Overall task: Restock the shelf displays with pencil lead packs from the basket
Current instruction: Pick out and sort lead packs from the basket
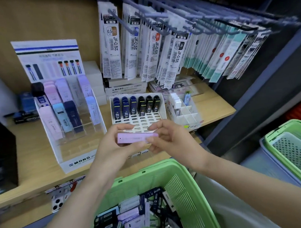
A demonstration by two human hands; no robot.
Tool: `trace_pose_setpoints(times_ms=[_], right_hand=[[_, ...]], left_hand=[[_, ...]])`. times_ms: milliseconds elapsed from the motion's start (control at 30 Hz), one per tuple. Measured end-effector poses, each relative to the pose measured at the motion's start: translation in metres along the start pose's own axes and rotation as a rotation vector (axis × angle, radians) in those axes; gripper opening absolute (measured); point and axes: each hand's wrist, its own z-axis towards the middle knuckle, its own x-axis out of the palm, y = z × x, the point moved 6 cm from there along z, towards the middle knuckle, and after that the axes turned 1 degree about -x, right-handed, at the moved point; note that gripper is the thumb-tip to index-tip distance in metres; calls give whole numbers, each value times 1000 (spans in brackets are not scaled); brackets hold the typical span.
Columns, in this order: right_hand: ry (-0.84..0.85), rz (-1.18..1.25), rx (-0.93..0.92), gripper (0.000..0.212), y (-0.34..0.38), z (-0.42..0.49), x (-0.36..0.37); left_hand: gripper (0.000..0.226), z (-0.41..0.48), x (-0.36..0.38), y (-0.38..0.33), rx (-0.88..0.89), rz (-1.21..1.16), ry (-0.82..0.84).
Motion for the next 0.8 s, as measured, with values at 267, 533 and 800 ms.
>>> trace_pose_setpoints(times_ms=[267,533,800], right_hand=[[18,21,57,14,5,-6,35],[-72,12,-199,11,63,17,51],[-134,-258,-340,15,91,69,75]], left_hand=[[12,-20,-43,-12,103,-113,-101],[7,-30,-87,-13,281,370,-183],[21,-22,-131,-28,510,823,-299]])
